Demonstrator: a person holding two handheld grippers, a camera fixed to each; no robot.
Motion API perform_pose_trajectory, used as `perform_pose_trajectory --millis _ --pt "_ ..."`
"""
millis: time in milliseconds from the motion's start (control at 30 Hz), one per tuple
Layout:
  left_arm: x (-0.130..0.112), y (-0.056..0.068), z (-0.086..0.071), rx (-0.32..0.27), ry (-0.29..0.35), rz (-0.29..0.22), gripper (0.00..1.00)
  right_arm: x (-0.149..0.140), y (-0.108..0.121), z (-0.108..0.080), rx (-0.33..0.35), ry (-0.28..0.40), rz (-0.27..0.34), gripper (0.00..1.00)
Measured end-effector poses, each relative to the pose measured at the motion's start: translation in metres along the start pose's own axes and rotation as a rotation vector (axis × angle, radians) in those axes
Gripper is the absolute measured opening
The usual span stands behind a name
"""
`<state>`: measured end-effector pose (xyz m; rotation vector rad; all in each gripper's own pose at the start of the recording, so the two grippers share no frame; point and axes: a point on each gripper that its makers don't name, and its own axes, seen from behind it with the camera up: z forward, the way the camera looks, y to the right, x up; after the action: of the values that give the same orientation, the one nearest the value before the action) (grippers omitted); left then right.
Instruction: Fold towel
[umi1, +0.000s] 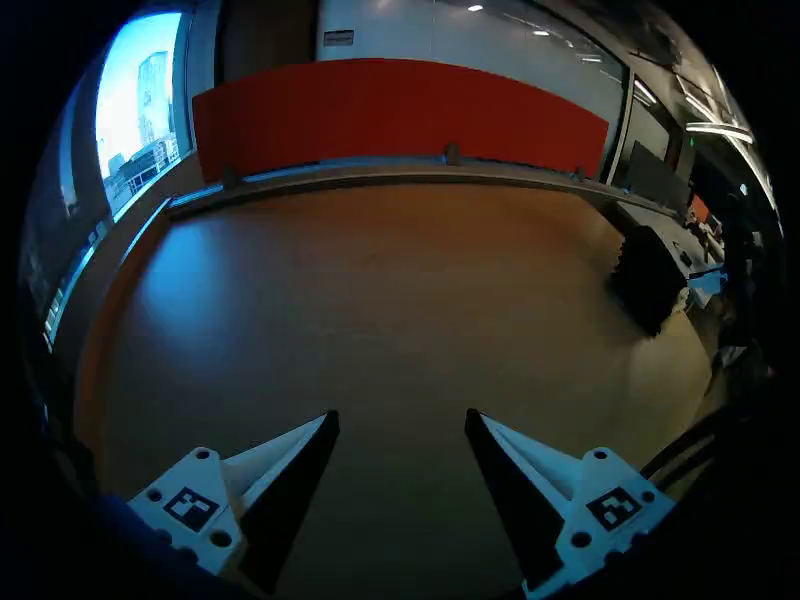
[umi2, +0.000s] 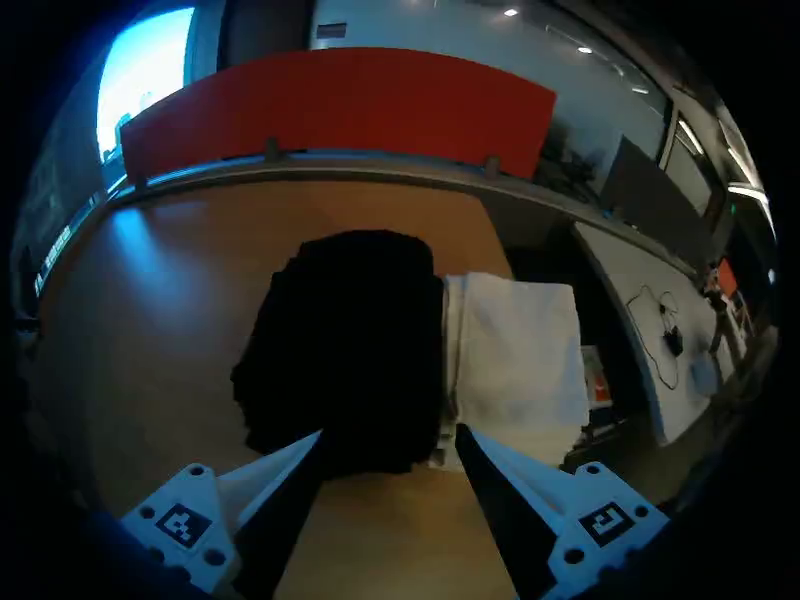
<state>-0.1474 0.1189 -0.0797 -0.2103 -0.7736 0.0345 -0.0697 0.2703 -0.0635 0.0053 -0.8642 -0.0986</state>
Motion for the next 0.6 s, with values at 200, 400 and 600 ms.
perform_pose_trajectory --millis 200,400,600 --pt "0.004 -0.005 0.000 0.001 0.011 -0.003 0.93 0.010 -0.009 -0.005 -0.002 0.044 0.018 0.99" --pt "0.009 -0.010 0.000 0.003 0.027 -0.010 0.93 0.028 -0.016 -0.011 -0.021 0.135 0.059 0.99" --pt "0.018 -0.017 0.000 0.010 0.047 -0.008 0.93 0.054 -0.023 -0.020 -0.038 0.270 0.131 0.99"
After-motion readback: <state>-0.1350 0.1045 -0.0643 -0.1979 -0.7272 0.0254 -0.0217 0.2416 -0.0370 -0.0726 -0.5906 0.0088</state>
